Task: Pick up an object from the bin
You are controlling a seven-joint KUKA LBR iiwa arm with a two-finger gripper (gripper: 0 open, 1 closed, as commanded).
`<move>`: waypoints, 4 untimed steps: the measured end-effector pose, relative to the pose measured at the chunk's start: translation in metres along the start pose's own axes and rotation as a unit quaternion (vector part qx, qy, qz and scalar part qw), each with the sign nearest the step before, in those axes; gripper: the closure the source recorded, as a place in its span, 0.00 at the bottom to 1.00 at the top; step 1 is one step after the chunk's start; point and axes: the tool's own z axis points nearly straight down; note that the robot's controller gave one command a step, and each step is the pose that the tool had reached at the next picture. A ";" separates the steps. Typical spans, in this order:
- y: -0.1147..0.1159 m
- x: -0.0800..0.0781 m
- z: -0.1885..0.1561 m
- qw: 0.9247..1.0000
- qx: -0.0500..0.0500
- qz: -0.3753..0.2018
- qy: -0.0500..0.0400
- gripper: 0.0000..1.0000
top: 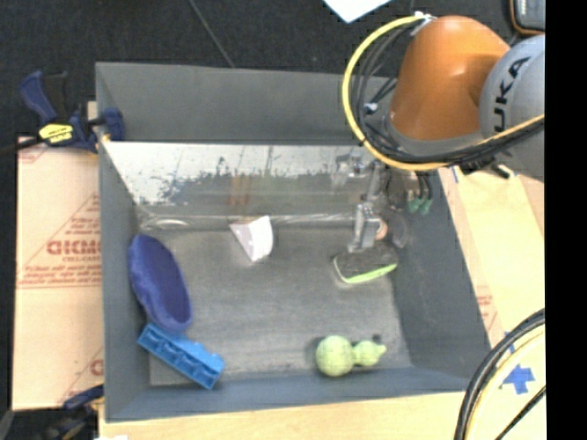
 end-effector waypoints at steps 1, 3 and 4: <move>0.000 0.000 0.000 1.000 0.000 0.000 0.000 0.00; -0.043 -0.007 0.073 0.994 0.000 -0.112 -0.003 0.00; -0.038 -0.008 0.100 0.982 0.000 -0.188 0.000 0.00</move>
Offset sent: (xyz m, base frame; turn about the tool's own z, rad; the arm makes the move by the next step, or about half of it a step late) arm -0.0146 -0.0204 -0.0690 -0.2551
